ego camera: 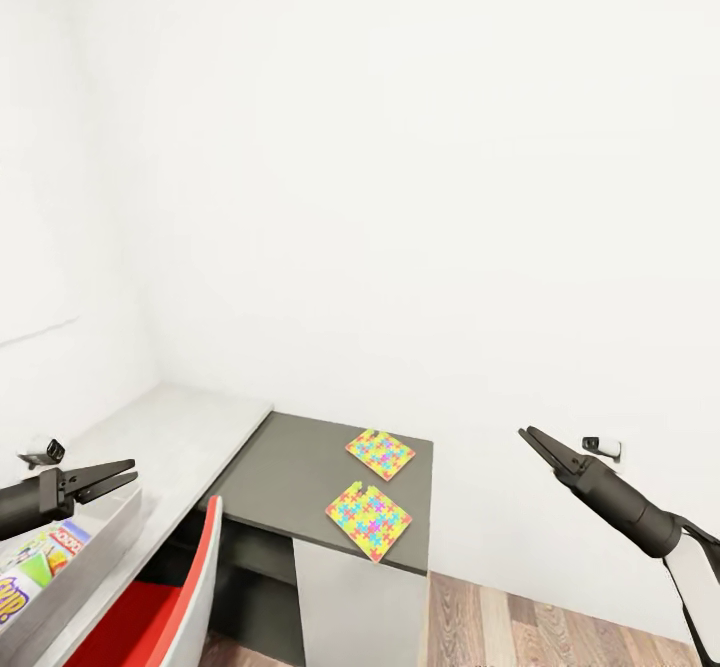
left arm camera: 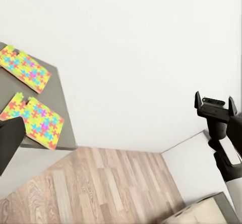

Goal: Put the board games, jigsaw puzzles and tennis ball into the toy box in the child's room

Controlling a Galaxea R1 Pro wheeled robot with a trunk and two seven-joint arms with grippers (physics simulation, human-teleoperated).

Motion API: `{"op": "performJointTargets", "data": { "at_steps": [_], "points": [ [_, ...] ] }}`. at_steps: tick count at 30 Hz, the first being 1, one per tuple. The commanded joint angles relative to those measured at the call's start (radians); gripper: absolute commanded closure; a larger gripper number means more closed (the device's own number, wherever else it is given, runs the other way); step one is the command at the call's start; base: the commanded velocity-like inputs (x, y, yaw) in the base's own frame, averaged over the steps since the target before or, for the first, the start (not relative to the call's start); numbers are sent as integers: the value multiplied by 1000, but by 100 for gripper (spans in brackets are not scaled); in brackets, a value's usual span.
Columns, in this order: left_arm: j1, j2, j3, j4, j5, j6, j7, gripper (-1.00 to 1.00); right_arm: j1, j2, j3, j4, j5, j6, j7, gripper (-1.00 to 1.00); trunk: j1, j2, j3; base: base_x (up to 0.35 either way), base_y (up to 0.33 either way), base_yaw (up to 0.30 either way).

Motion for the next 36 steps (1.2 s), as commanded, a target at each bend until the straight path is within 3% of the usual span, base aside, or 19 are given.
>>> {"op": "performJointTargets", "data": {
  "at_steps": [1,18,36],
  "points": [
    [0,0,1,0,-1,4,-3,-100,-1,-1,0,1,-5,5,1,-100,0,-1,0,0,0,-244],
    [0,0,0,-1,-1,4,-3,-100,-1,-1,-2,1,-5,2,1,-100,0,-1,13,0,0,-196],
    [0,-1,-1,-1,0,4,-3,-100,-1,-2,-5,8,-7,2,2,-100,0,-1,6,0,0,-170]
  ]
}}
